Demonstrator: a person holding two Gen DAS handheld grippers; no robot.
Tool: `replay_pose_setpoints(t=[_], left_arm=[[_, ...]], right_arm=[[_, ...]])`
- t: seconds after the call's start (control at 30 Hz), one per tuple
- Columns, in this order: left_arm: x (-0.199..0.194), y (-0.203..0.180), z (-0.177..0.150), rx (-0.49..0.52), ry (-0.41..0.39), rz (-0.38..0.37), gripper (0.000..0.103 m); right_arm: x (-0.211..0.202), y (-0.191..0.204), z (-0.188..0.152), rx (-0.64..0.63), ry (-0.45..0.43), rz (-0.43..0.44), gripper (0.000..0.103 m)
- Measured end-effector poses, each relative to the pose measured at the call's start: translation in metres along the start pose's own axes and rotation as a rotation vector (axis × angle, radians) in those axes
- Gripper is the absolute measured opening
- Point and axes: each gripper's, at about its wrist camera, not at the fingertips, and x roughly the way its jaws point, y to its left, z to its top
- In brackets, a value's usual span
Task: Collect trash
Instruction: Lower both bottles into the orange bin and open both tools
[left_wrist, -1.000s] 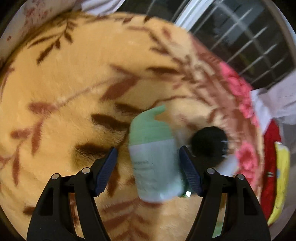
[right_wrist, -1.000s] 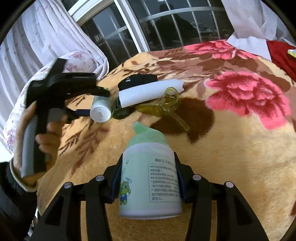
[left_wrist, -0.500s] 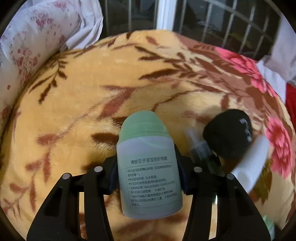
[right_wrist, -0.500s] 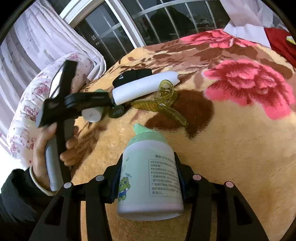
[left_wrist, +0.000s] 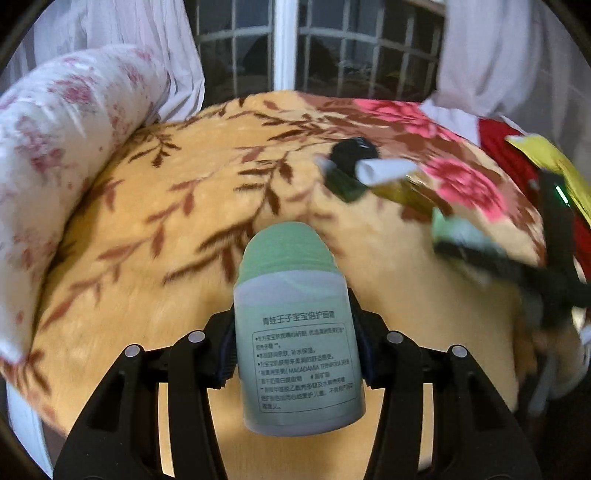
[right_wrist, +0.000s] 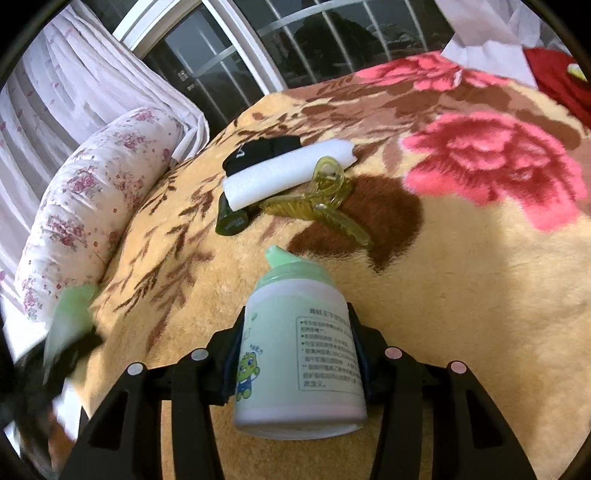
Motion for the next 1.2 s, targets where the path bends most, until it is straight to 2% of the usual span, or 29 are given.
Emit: replay_pose_setpoints(t=[0.07,0.2,0.33,0.47,0.57,0.8,0.9,1.03,1.2], left_arm=[[-0.021,-0.006,-0.02,0.024,-0.043,0.001,0.049],[-0.044,-0.008,-0.045,0.016,-0.049,-0.039,0.049],[-0.062,-0.013,-0.069,0.058,-0.062,-0.029,0.049],[-0.069,-0.011,-0.101,0.073,-0.017,-0.049,0.049],[-0.068,-0.007,-0.127,0.07,0.033,-0.054,0.049],[-0.042,0.004,-0.175,0.043,0.179,-0.073,0.049],[-0.026,0.001,-0.19,0.049,0.235,-0.071,0.049],[-0.016,-0.007,-0.2,0.078,0.279,-0.084,0.049],[-0.012,-0.01,-0.203,0.095,0.294,-0.09,0.049]], right_arm=[[-0.018,0.01,-0.004,0.007,-0.041,-0.002,0.048],[-0.058,0.039,-0.026,-0.004,-0.096,0.02,0.048],[-0.102,0.07,-0.062,-0.064,-0.133,0.041,0.048],[-0.135,0.094,-0.113,-0.128,-0.134,0.036,0.048],[-0.146,0.1,-0.152,-0.13,-0.105,0.042,0.048],[-0.124,0.104,-0.225,-0.166,0.016,-0.025,0.048],[-0.103,0.096,-0.246,-0.121,0.093,-0.03,0.048],[-0.088,0.086,-0.256,-0.061,0.154,-0.046,0.048],[-0.083,0.083,-0.258,-0.044,0.176,-0.052,0.048]])
